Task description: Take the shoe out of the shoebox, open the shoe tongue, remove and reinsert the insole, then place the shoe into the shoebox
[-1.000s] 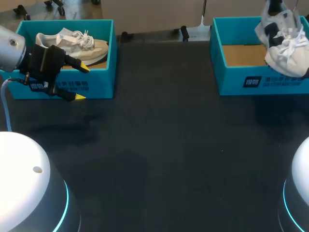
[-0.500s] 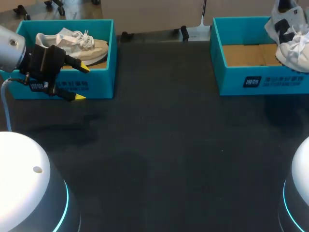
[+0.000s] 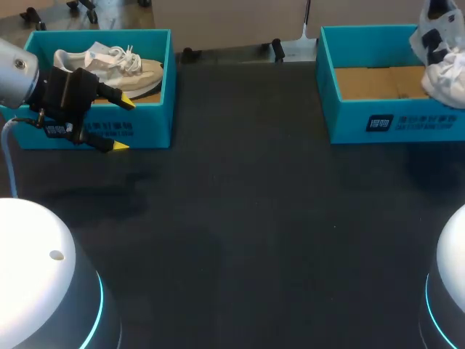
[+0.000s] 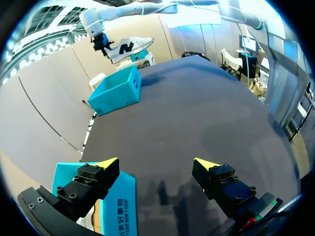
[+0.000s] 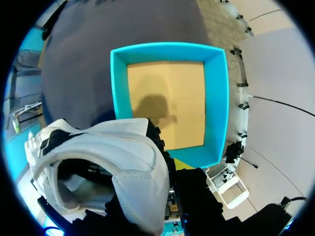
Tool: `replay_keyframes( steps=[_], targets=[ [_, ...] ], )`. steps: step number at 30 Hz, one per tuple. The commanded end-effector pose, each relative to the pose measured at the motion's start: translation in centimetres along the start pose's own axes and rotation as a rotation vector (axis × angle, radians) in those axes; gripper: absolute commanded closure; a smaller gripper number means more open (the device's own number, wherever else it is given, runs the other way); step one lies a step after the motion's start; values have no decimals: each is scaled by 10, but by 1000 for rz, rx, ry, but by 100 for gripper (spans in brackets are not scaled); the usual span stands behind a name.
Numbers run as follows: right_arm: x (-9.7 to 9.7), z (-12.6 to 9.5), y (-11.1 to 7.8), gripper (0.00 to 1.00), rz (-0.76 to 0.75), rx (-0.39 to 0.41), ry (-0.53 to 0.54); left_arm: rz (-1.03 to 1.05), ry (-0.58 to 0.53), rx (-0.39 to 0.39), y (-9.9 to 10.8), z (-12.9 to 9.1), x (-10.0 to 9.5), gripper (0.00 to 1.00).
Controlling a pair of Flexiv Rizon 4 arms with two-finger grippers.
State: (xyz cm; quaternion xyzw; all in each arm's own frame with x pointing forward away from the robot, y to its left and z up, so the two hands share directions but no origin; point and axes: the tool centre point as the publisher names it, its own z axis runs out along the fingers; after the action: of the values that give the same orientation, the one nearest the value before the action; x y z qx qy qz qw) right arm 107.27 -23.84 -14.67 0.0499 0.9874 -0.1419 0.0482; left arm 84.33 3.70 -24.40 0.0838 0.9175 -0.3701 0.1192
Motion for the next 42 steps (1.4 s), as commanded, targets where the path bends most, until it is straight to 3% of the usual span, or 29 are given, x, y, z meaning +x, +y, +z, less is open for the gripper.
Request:
replay_keyframes(
  steps=[1, 9, 42],
  targets=[
    [-12, 15, -11, 100, 1, -15, 22, 0, 1, -3, 0, 0, 0, 0],
    [-20, 31, -29, 100, 27, -7, 53, 0, 1, -3, 0, 0, 0, 0],
    [-24, 26, -33, 100, 47, 6, 30, 0, 1, -3, 0, 0, 0, 0]
  ],
)
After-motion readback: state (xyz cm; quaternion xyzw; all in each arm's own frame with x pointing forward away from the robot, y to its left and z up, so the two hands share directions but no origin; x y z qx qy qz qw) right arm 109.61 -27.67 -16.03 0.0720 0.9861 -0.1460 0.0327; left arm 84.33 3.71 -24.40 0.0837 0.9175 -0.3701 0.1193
